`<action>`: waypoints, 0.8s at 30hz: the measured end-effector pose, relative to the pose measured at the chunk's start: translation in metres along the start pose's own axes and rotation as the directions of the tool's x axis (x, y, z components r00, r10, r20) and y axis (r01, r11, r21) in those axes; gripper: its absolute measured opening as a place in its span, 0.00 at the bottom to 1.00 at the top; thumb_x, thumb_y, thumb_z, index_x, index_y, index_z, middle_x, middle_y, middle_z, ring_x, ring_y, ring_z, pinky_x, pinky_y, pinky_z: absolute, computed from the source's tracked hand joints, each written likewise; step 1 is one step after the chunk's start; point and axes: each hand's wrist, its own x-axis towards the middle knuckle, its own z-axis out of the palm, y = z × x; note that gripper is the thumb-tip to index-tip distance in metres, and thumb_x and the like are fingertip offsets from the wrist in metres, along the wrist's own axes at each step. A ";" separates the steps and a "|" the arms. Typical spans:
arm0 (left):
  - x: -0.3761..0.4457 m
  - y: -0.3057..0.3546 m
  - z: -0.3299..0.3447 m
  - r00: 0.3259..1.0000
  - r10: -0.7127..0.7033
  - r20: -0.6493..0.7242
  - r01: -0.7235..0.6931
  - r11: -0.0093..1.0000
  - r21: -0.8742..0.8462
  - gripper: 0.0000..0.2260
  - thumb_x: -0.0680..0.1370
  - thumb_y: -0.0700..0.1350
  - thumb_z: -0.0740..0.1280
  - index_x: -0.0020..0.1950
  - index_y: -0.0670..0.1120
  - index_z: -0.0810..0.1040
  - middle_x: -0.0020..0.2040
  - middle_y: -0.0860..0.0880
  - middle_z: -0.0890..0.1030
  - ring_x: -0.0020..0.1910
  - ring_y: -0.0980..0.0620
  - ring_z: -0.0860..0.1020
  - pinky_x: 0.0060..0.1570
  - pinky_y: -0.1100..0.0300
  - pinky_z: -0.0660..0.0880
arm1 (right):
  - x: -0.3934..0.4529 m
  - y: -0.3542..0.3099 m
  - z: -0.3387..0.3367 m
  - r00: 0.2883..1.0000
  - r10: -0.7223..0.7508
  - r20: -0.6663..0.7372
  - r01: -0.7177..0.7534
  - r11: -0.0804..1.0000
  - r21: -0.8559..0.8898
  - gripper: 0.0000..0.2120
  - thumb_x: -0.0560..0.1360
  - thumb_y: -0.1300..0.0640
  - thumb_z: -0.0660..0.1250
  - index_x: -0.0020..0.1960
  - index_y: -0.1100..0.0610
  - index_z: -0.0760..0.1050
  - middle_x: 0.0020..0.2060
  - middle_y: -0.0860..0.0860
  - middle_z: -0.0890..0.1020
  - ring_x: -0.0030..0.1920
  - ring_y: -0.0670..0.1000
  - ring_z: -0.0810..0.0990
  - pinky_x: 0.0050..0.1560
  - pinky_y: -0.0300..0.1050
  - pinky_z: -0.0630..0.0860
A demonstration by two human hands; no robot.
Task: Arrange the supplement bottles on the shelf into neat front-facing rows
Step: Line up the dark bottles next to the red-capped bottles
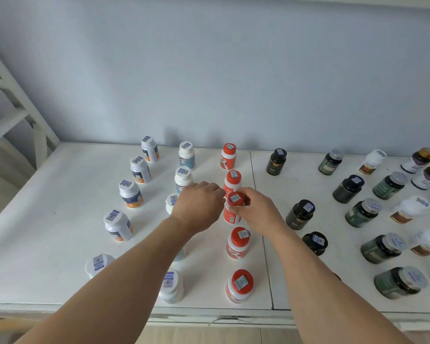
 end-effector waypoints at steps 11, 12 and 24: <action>-0.001 0.002 -0.003 0.999 -0.003 0.034 0.004 1.000 -0.023 0.13 0.81 0.50 0.59 0.59 0.48 0.79 0.53 0.51 0.82 0.49 0.50 0.79 0.49 0.55 0.78 | -0.003 0.005 0.008 1.000 0.027 0.008 -0.027 1.000 0.002 0.27 0.74 0.44 0.69 0.70 0.48 0.67 0.68 0.48 0.74 0.67 0.53 0.74 0.68 0.56 0.69; 0.002 0.002 -0.004 0.999 -0.006 0.033 0.007 1.000 -0.023 0.12 0.81 0.50 0.60 0.59 0.48 0.79 0.53 0.51 0.82 0.49 0.50 0.79 0.48 0.56 0.78 | -0.004 0.005 0.007 0.999 0.028 0.020 -0.029 0.999 0.014 0.28 0.74 0.44 0.70 0.71 0.48 0.67 0.68 0.48 0.74 0.67 0.53 0.74 0.68 0.56 0.70; 0.073 0.038 -0.005 0.999 0.048 0.002 -0.048 0.999 0.014 0.14 0.82 0.51 0.56 0.56 0.48 0.79 0.51 0.50 0.81 0.46 0.49 0.79 0.43 0.58 0.75 | 0.037 0.033 -0.091 0.990 -0.025 -0.140 0.042 0.991 0.126 0.25 0.74 0.47 0.70 0.69 0.52 0.71 0.64 0.49 0.76 0.64 0.48 0.75 0.60 0.42 0.70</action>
